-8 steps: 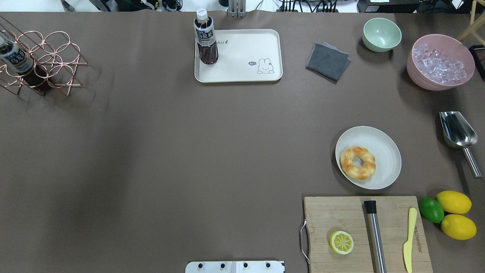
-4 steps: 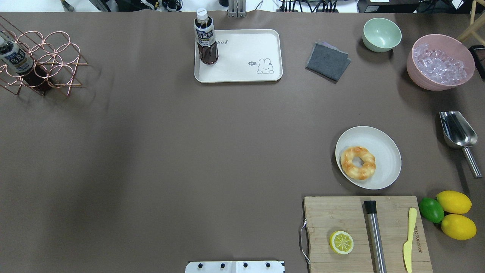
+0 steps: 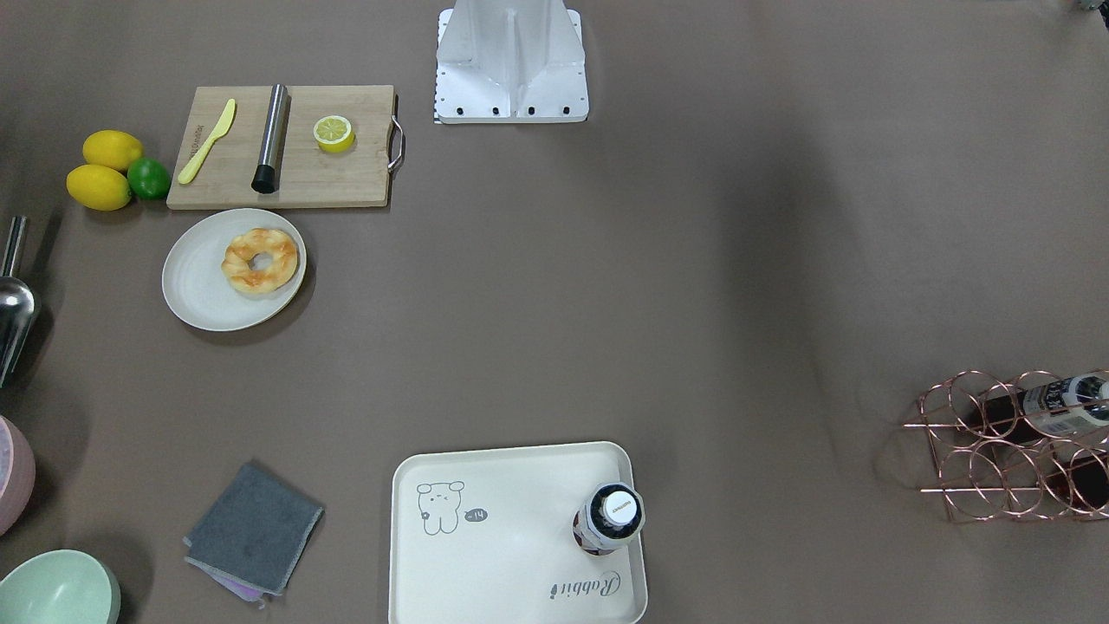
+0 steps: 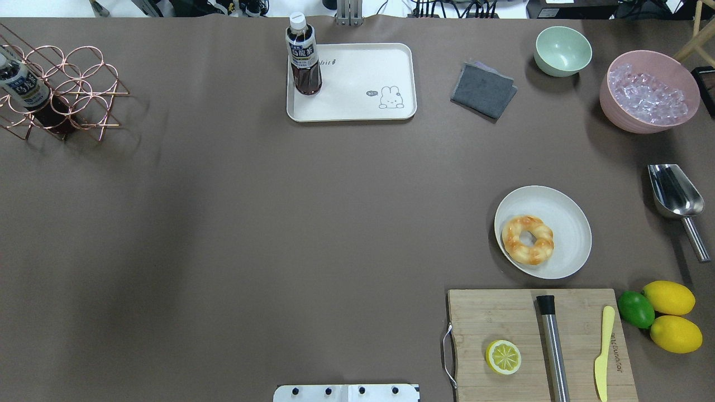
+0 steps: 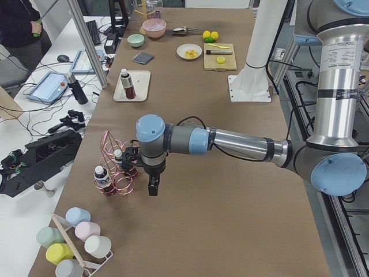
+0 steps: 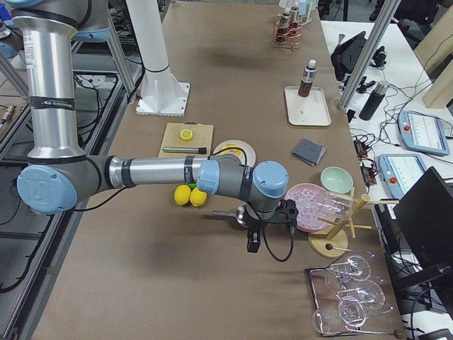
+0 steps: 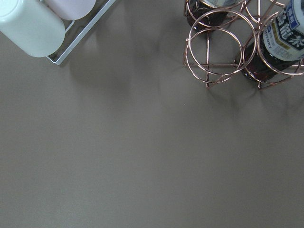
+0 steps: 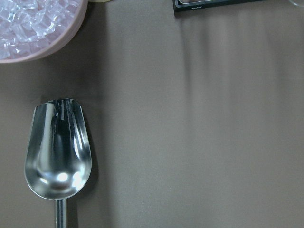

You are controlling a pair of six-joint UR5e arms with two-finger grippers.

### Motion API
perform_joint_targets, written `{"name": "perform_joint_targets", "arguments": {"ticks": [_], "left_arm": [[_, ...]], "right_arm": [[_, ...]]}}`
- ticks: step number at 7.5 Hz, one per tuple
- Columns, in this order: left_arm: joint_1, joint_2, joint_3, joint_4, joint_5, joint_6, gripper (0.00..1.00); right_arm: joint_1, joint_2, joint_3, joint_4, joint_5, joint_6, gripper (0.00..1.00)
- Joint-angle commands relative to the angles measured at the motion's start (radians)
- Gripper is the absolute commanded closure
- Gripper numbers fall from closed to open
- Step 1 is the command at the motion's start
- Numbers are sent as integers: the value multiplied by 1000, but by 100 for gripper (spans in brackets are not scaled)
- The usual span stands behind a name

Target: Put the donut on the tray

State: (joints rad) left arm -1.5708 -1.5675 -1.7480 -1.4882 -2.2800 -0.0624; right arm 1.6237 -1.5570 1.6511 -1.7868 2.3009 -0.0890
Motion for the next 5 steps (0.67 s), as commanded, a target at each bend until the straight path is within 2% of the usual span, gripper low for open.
{"name": "perform_joint_targets", "arguments": {"ticks": [1, 5], "left_arm": [[0, 1, -4, 0, -3, 0, 2], [-2, 52, -4, -12, -4, 3, 2]], "right_arm": [[4, -1, -2, 0, 0, 0, 0], [2, 0, -7, 1, 0, 2, 0]]}}
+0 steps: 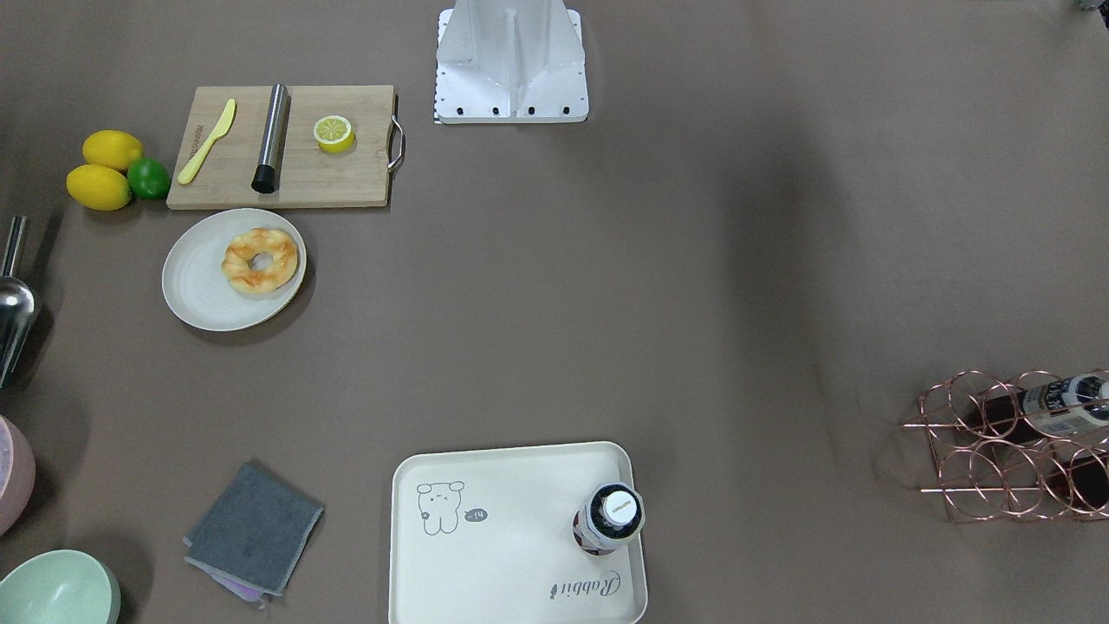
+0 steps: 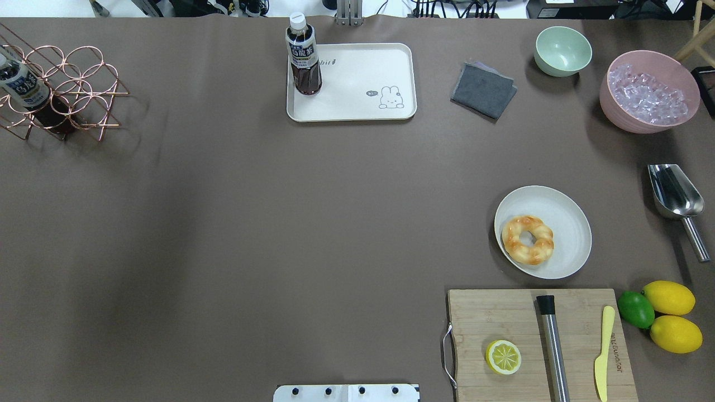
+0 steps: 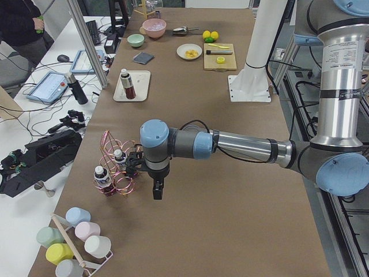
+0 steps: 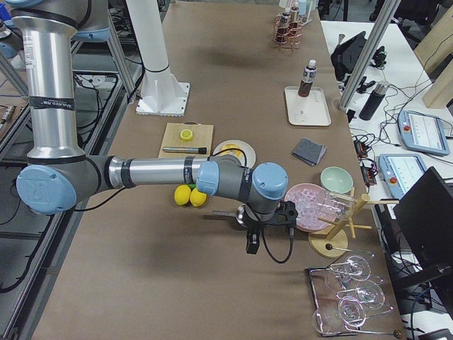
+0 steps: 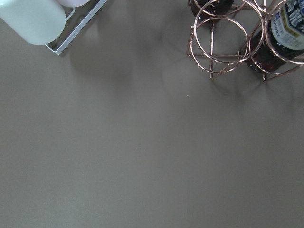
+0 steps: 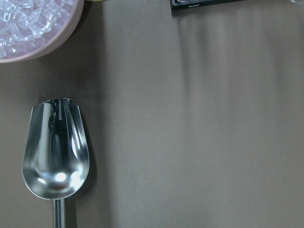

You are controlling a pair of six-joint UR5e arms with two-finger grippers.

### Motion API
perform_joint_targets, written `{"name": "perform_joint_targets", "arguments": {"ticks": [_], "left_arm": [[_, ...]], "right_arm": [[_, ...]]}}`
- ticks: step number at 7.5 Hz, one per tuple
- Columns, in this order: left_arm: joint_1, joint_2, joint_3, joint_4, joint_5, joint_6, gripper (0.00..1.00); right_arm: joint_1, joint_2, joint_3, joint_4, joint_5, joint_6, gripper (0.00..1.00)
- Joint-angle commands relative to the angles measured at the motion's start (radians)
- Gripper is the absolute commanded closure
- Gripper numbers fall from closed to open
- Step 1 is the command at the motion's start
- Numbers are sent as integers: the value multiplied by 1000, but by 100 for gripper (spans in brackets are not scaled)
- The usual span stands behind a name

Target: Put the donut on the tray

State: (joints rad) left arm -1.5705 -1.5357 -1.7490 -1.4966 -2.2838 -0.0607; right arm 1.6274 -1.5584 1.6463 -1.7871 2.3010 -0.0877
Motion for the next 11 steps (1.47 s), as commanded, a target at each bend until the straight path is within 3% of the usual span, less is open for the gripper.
{"name": "perform_joint_targets", "arguments": {"ticks": [1, 5, 6, 8, 11], "left_arm": [[-3, 20, -4, -4, 0, 1, 2], [-8, 20, -13, 6, 0, -5, 2], [-11, 34, -17, 1, 0, -5, 2], [-13, 35, -18, 1, 0, -7, 2], [-11, 35, -24, 1, 0, -7, 2]], "right_arm": [[-1, 1, 0, 0, 0, 0, 0], [-27, 20, 29, 2, 66, 22, 0], [-82, 34, 67, 21, 74, 189, 0], [-209, 11, 113, 227, 81, 450, 0], [-332, -58, 113, 496, 156, 555, 0]]}}
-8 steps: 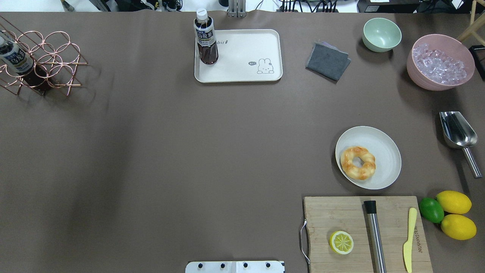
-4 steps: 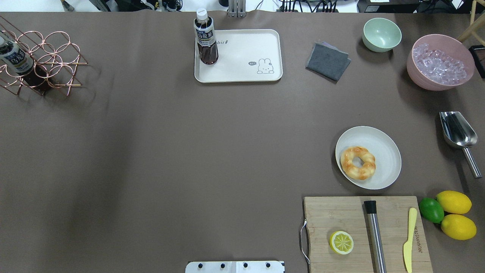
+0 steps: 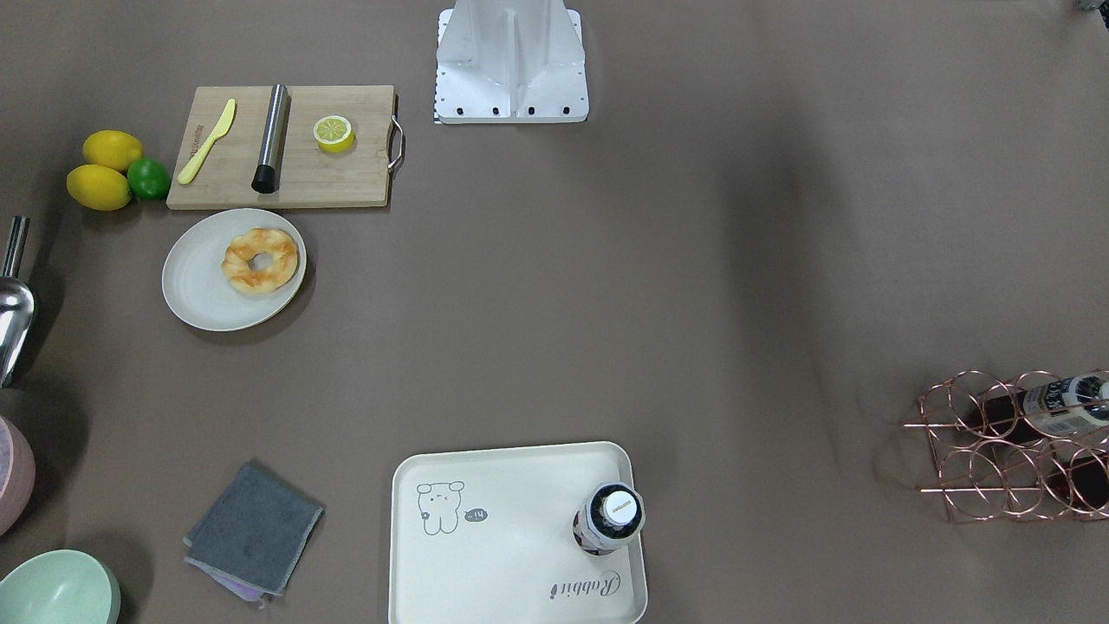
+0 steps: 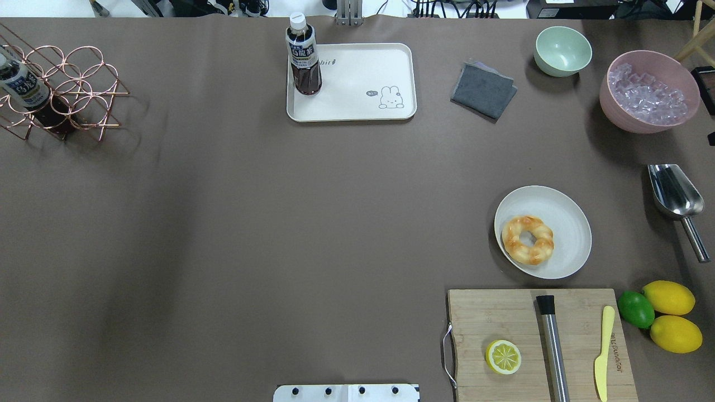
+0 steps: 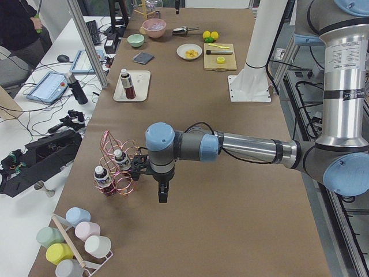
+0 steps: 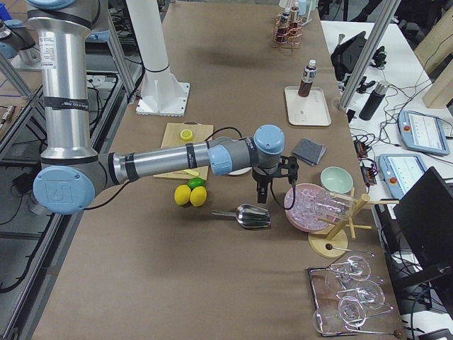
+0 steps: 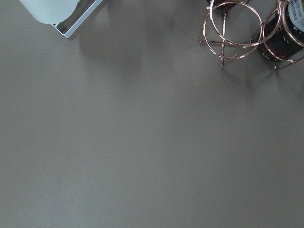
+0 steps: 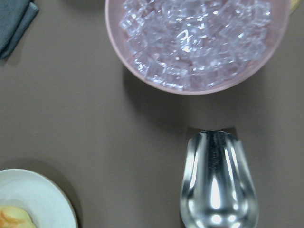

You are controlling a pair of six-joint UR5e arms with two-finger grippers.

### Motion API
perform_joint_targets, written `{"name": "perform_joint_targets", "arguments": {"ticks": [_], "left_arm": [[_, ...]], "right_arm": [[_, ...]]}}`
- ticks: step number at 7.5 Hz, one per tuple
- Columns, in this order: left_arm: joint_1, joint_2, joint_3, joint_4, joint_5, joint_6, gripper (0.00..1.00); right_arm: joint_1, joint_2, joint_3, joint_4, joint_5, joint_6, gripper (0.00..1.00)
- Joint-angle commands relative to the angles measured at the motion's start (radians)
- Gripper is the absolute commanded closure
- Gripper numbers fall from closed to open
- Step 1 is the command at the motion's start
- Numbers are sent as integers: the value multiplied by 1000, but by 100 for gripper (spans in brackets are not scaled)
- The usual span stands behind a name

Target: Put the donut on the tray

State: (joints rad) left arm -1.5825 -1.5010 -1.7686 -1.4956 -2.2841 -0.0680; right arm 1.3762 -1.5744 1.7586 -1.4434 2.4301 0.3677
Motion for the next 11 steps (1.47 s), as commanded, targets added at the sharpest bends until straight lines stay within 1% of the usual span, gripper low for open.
{"name": "perform_joint_targets", "arguments": {"ticks": [1, 2, 4, 5, 7, 9, 11], "left_arm": [[1, -1, -5, 0, 0, 0, 2], [1, -1, -6, 0, 0, -1, 2], [2, -2, -5, 1, 0, -1, 2], [2, -2, -3, 1, 0, -1, 2], [2, -2, -3, 0, 0, 0, 2], [2, -4, -3, 1, 2, -1, 2], [2, -11, 3, 1, 2, 0, 2]], "right_arm": [[-132, -59, -2, 249, 24, 196, 0], [-202, -64, -5, 334, 14, 330, 0], [-322, -56, -63, 496, -69, 463, 0], [-362, -53, -91, 552, -109, 506, 0], [-413, -42, -139, 610, -132, 528, 0], [-466, -29, -143, 652, -147, 606, 0], [-502, -19, -143, 652, -169, 628, 0]]}}
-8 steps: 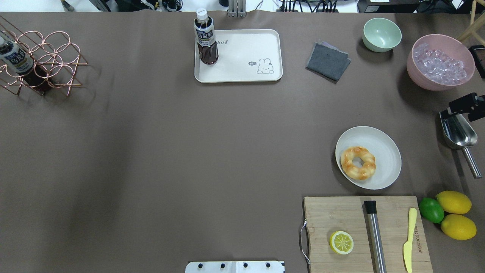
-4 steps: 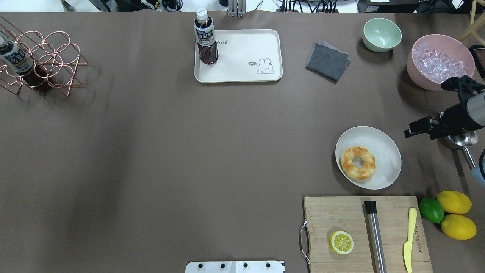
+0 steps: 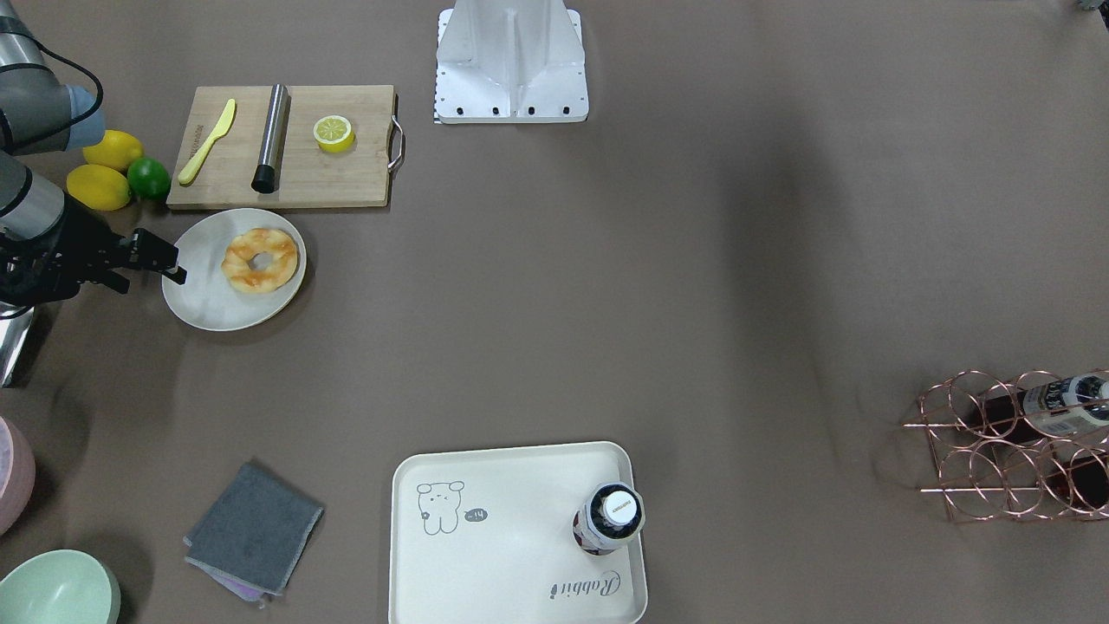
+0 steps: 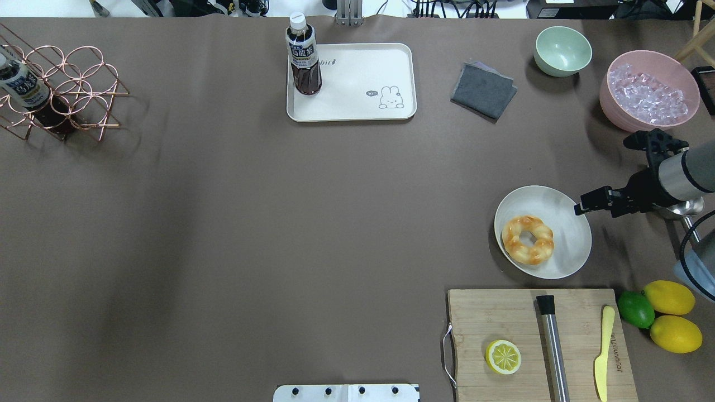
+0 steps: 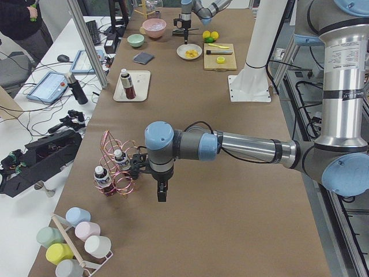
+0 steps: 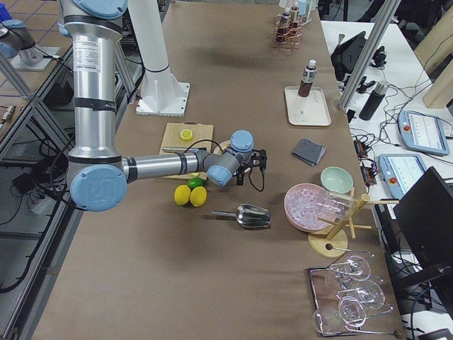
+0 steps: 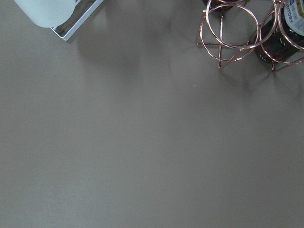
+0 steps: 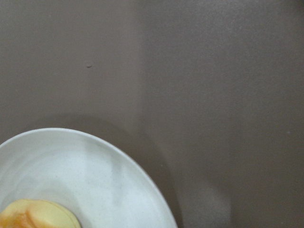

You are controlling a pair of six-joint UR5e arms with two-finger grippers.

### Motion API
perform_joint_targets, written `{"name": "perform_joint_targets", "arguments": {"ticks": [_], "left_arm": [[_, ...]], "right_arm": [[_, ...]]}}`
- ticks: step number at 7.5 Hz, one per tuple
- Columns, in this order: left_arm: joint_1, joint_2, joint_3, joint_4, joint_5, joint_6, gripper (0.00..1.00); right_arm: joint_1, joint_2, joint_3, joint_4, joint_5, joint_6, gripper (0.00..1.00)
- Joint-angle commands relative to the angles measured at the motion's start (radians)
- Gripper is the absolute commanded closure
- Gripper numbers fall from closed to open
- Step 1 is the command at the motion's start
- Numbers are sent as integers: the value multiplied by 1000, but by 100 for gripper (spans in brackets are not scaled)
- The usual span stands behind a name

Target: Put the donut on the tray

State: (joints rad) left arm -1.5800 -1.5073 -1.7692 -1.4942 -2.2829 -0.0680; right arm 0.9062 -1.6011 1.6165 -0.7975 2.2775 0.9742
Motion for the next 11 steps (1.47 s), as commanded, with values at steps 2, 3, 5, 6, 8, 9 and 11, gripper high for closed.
{"name": "perform_joint_targets", "arguments": {"ticks": [2, 3, 5, 6, 8, 9, 11], "left_arm": [[0, -5, 5, 0, 0, 0, 2], [0, -5, 5, 0, 2, 0, 2], [0, -8, 10, 0, 2, 0, 2], [0, -8, 10, 0, 2, 0, 2], [0, -8, 8, 0, 2, 0, 2], [0, -8, 10, 0, 2, 0, 2], [2, -11, 11, 0, 5, 0, 2]], "right_arm": [[-46, 7, -1, 6, -18, 23, 1], [-46, 7, -1, 6, -19, 26, 29], [-46, 6, 0, 6, -19, 14, 100], [-46, 4, 2, 6, -19, 18, 100], [-29, 6, 8, 9, 12, 87, 100], [-6, 19, 10, 11, 63, 140, 100], [25, 68, 31, 11, 117, 245, 100]]}}
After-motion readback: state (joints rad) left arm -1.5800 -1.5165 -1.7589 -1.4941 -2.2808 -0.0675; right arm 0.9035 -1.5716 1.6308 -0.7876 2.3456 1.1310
